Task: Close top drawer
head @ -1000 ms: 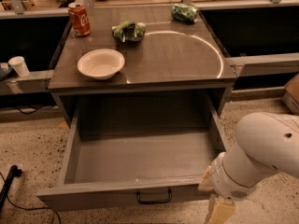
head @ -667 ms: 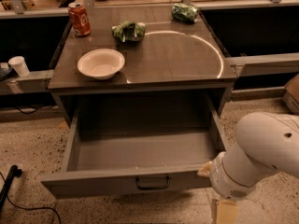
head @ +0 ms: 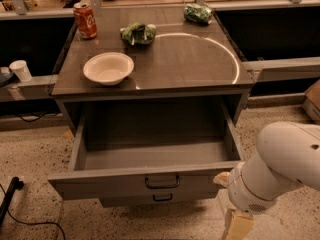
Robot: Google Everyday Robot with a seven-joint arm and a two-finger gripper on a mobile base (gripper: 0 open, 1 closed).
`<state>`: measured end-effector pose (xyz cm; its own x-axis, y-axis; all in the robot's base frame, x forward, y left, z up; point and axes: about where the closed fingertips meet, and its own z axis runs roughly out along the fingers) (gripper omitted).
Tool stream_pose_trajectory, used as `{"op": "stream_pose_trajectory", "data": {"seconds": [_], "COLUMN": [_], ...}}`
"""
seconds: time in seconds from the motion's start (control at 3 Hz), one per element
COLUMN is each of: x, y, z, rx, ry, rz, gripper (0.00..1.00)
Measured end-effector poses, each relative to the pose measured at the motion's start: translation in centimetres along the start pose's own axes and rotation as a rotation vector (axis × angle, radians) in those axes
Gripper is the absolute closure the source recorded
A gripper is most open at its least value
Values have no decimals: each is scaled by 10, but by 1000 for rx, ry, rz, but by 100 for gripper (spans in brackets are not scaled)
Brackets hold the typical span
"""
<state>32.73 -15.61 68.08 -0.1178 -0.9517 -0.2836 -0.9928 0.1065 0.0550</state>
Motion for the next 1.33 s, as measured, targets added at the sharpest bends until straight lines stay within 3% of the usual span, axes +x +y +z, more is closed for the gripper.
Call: {"op": "stream_pose_trajectory", "data": {"seconds": [0.33,0.67,1.0,1.33], "x": [7,12,4,-2], "y": [-17,-51,-80,-91], "z": [5,16,26,28], "rx": [54,136,192,230], "ry": [-34,-65,-65,-63], "rz": [16,29,5,-2], "gripper": [42,73,96,100]}}
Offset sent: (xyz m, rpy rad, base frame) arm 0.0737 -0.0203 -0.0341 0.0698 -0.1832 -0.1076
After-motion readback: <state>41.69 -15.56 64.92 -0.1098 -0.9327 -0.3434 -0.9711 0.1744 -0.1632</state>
